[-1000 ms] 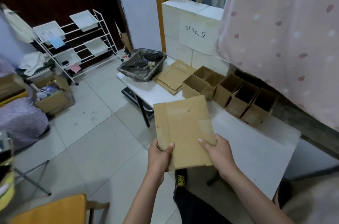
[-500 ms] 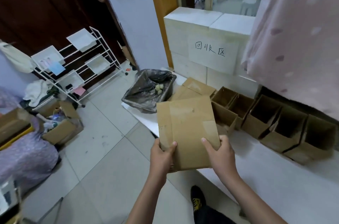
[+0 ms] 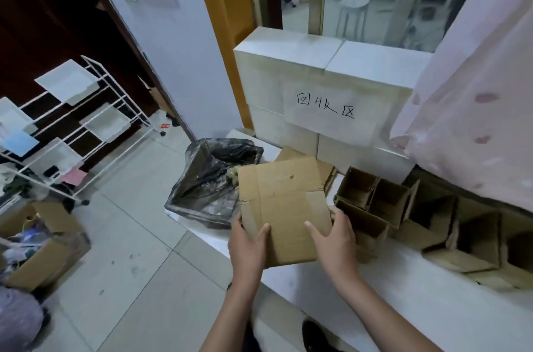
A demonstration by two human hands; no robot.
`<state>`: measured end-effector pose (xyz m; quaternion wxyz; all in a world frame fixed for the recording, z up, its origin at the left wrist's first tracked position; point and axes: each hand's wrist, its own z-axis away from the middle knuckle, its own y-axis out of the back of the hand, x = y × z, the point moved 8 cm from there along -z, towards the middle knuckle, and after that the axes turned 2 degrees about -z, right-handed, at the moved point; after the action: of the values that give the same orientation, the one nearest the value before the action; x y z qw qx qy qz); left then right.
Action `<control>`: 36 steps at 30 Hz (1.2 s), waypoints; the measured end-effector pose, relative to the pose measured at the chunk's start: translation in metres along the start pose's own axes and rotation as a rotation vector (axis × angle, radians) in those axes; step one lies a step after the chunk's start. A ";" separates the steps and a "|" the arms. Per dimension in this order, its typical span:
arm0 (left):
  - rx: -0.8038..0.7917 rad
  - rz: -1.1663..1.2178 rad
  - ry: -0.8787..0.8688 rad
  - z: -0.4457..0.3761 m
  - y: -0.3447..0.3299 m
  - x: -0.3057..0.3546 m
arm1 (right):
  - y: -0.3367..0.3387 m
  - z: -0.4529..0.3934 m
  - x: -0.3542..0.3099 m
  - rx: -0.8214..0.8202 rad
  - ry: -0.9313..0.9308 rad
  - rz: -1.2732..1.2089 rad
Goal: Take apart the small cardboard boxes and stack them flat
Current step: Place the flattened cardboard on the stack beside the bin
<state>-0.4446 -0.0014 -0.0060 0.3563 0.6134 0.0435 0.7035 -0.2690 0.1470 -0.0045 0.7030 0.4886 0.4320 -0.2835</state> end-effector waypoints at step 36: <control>-0.698 -0.511 -0.239 -0.233 -0.087 0.009 | -0.117 -0.077 0.008 0.528 -0.519 0.073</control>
<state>-0.6143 0.1558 -0.0988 0.7067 0.5032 -0.0878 0.4896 -0.3871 0.1768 -0.0751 0.6487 0.5799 0.1338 -0.4744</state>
